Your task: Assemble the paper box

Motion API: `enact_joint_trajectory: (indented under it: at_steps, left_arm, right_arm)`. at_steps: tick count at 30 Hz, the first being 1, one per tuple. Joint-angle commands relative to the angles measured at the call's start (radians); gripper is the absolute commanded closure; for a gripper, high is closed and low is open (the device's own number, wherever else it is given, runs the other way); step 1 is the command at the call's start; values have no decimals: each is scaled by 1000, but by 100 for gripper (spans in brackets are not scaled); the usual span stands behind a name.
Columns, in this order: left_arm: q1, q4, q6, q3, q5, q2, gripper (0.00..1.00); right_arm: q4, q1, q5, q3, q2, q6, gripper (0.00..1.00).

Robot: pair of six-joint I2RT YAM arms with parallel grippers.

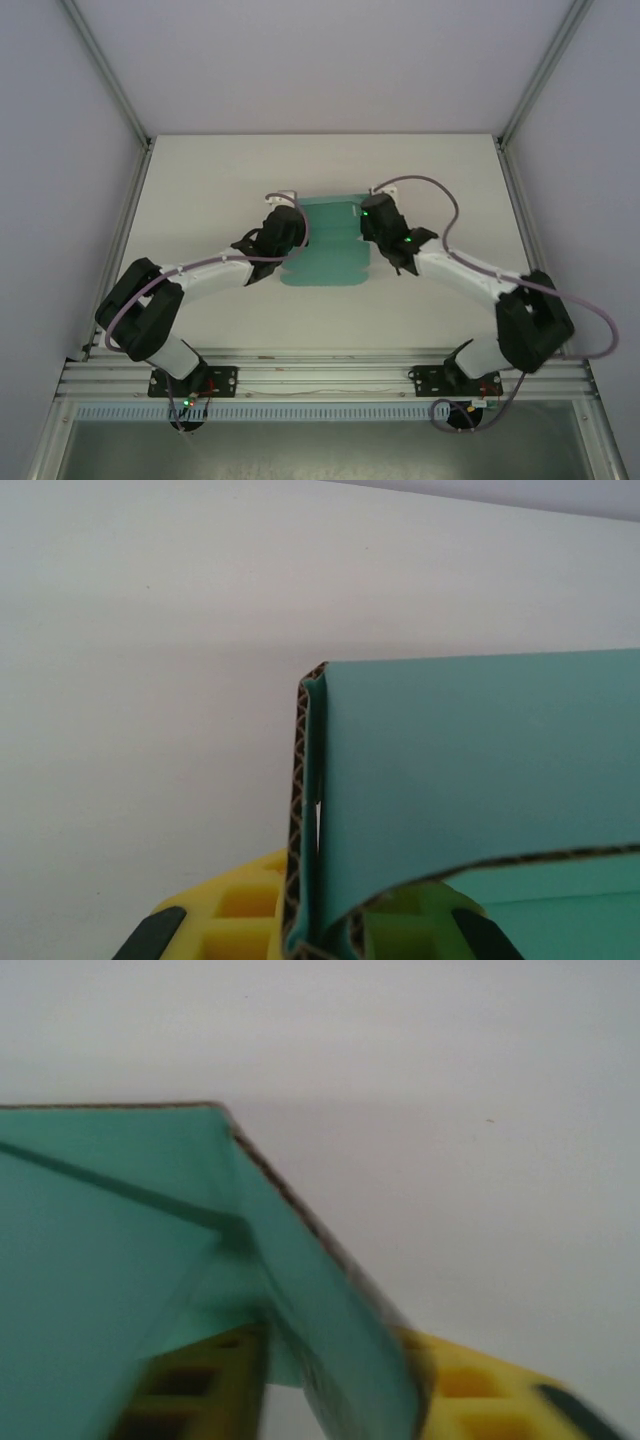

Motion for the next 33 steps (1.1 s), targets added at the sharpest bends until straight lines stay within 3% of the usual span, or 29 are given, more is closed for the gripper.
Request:
enact_joint_trajectory:
  at_steps: [1, 6, 9, 12, 15, 18, 24, 29, 33]
  left_arm:
    - [-3, 2, 17, 19, -20, -4, 100]
    - [0, 64, 55, -19, 8, -28, 100]
    - [2, 68, 64, -21, 22, -33, 100]
    - [2, 91, 66, -33, 40, -49, 100]
    - [2, 126, 76, -52, 56, -61, 100]
    - [2, 145, 80, -61, 55, -71, 100]
    - [2, 169, 92, -71, 66, -74, 100]
    - [2, 160, 86, -68, 58, -71, 100]
    - [3, 186, 89, -77, 76, -64, 100]
  right_arm:
    - [13, -47, -141, -62, -192, -47, 42]
    - [2, -152, -299, -155, -450, -62, 6]
    - [-38, -194, -283, -155, -515, -54, 1]
    - [-104, -265, -253, -136, -500, -6, 0]
    - [-158, -357, -309, -118, -441, 48, 6]
    - [-145, -406, -441, -119, -381, 48, 12]
    - [-25, -408, -765, -127, -288, -47, 12]
    - [62, -407, -1142, -121, -232, -102, 20]
    - [171, -388, -1246, -134, -187, -70, 27]
